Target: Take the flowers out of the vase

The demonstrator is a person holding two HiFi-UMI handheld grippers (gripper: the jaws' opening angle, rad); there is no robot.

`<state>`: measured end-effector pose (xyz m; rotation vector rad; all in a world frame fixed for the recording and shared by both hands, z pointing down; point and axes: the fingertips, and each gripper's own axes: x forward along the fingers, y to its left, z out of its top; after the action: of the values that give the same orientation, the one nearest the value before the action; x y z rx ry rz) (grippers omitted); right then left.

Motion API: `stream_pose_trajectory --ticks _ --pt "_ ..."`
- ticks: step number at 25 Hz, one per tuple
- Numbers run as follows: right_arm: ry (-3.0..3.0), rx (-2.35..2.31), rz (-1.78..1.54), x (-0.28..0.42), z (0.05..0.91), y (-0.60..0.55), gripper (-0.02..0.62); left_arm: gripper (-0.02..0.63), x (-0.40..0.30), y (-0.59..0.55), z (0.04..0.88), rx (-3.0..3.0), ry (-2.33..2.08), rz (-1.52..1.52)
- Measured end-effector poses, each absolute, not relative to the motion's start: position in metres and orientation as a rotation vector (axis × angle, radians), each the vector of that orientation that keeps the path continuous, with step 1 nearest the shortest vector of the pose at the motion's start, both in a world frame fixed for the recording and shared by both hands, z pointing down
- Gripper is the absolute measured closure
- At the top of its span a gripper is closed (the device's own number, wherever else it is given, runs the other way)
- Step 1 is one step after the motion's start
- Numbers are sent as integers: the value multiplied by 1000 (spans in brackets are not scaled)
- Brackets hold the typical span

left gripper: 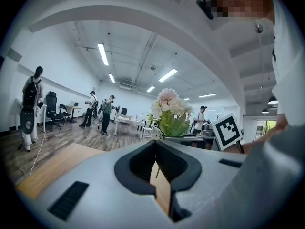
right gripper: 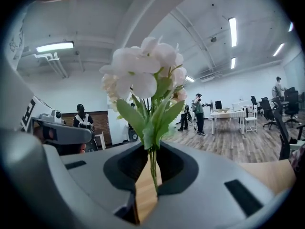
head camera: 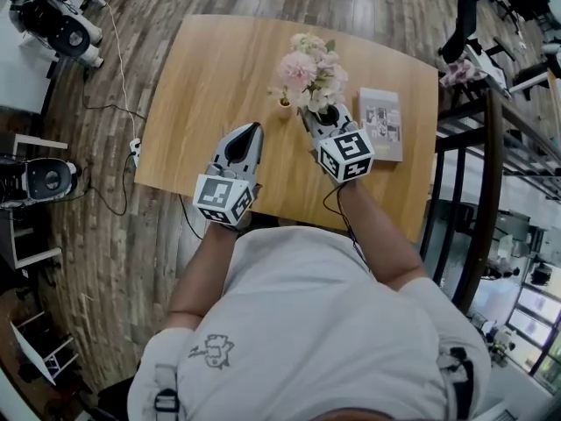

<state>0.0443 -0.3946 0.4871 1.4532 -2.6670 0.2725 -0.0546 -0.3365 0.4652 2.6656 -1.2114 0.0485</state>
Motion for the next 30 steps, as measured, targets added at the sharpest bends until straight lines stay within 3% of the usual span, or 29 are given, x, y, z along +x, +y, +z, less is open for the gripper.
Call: stream_pose_trajectory --ticks 16,30 --pt "-2740 1294 254 49 490 -273 537 601 -68 -236 460 2647 -1338 77" --pt "-2711 1413 225 14 467 -217 537 601 -89 -194 447 2752 -1095 99"
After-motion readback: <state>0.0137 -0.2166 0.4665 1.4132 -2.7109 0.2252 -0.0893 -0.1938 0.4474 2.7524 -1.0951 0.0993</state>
